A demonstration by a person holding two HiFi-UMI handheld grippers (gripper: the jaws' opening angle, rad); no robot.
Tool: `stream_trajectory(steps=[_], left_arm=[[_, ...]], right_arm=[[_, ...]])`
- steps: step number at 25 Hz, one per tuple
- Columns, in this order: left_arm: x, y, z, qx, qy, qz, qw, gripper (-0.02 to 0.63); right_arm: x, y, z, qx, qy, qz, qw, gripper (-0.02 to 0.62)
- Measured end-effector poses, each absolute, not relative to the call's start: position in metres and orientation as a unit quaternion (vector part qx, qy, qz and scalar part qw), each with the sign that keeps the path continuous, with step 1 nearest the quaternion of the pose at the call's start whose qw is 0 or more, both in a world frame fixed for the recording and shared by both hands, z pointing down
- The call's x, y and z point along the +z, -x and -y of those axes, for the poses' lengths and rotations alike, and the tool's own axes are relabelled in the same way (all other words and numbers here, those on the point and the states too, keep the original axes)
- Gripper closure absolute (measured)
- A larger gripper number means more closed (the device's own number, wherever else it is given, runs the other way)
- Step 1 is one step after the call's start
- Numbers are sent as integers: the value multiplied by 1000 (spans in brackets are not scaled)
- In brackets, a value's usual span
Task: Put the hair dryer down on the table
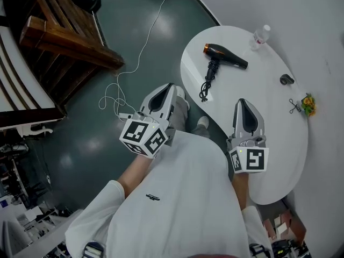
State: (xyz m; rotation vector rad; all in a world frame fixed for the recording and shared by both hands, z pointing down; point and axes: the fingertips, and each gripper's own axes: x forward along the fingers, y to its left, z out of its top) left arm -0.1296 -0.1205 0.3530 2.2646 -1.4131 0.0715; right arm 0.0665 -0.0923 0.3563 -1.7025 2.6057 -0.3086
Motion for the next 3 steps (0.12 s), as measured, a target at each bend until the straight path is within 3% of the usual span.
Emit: stream_trajectory(steps=[3], left_arm=[[353,133,120,22,-822,517,239,597]], right_arm=[[357,-61,93,-98,537,-838,-1,584]])
